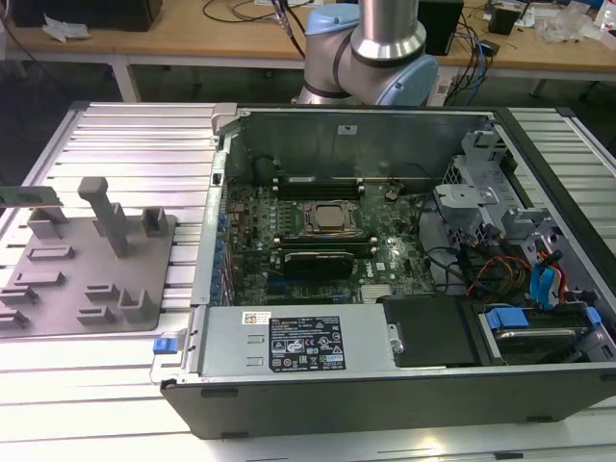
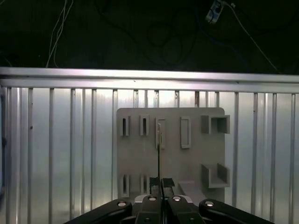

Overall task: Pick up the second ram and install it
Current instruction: 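Pick up the second ram and move it above second insertion slot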

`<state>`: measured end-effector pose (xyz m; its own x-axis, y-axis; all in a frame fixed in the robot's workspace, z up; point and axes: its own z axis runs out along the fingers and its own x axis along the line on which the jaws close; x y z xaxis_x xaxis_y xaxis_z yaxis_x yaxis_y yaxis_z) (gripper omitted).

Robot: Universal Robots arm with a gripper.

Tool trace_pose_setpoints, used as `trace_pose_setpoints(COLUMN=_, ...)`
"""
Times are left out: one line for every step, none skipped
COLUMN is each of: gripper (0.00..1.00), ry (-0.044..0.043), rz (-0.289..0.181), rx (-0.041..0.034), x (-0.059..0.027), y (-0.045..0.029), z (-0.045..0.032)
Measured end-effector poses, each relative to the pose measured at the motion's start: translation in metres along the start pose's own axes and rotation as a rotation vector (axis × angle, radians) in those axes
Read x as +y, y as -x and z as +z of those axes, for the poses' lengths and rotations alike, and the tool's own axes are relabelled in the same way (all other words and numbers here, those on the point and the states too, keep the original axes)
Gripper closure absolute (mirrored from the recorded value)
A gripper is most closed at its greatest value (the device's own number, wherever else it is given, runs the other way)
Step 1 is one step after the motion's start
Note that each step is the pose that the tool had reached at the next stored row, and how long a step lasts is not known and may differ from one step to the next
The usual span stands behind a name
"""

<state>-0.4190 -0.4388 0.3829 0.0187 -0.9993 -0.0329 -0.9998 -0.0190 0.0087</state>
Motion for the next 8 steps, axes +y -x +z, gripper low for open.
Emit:
trace_pose_setpoints(gripper=0.91, ry=0.0000, rz=0.000, rx=0.0003, x=0.0001, y=0.0007, z=-0.0081)
trace_pose_setpoints(gripper=0.91, ry=0.0000, rz=0.000, rx=0.0005, x=0.0001, y=0.0011, z=-0.0145)
trace_pose_setpoints(gripper=0.91, ry=-0.0002, rz=0.000, rx=0.0008, x=0.0002, y=0.0018, z=-0.0247)
trace_pose_setpoints(gripper=0.91, ry=0.0000, rz=0.000, rx=0.0012, x=0.0003, y=0.0026, z=-0.0344)
trace_pose_setpoints(gripper=0.91, ry=0.0000, rz=0.000, rx=0.0013, x=0.0003, y=0.0027, z=-0.0369)
trace_pose_setpoints(gripper=0.91, ry=-0.0003, rz=0.000, rx=0.0011, x=0.0003, y=0.0027, z=-0.0383)
trace_pose_setpoints(gripper=0.91, ry=-0.0003, rz=0.000, rx=0.0011, x=0.0003, y=0.0028, z=-0.0384)
trace_pose_setpoints(gripper=0.91, ry=-0.0001, rz=0.000, rx=0.0012, x=0.0003, y=0.0028, z=-0.0386)
